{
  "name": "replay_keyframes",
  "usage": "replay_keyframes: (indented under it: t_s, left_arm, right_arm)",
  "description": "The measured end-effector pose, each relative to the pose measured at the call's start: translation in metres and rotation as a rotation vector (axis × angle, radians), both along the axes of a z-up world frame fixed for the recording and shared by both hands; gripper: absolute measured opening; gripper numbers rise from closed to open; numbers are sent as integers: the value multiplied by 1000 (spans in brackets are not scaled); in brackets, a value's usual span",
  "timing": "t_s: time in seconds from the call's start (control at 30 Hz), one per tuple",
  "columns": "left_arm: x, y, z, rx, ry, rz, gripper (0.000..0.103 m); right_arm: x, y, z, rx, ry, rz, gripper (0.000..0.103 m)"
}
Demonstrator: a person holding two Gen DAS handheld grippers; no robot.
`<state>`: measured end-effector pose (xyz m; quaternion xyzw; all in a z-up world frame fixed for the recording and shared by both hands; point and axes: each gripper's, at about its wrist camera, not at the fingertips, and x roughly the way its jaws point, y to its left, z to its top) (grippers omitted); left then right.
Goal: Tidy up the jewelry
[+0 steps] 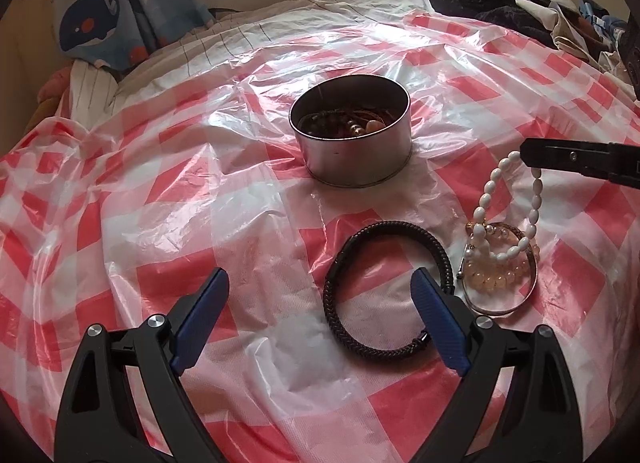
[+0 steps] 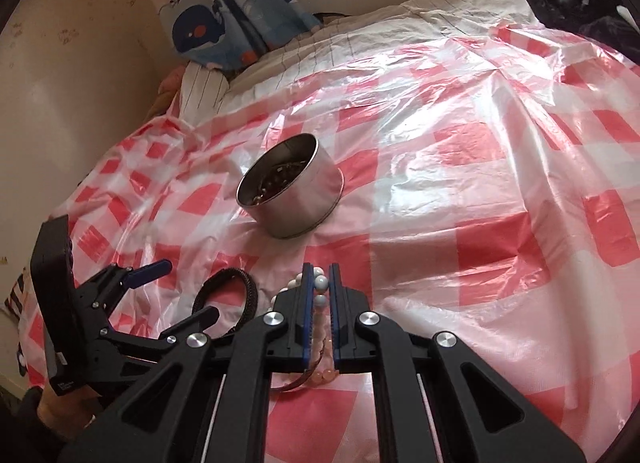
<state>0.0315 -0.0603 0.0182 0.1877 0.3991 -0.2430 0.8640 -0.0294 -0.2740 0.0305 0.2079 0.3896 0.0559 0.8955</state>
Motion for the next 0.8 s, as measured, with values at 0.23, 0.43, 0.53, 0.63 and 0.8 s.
replay_keyframes:
  t_s: [0.23,0.43,0.53,0.63,0.8]
  left_arm:
    - [6,-4,-3,-22,22,-32,78]
    - [12,0,-3,-74,58,-37,70]
    - [8,-5,-8,-57,69,-70,46]
    - [7,-8,-13,-15,95,-83,10]
    - [12,6,-3,-98,92,4,7]
  right_arm:
    - [6,-8,-15,-42,88,-56,9]
    - [8,3,-19,-162,117,-51,49]
    - [12,15,-28,-250,154,-23,49]
    - [13,27,-31,-309,159,21,34]
    - [11,22,-27,-268,128,13,13]
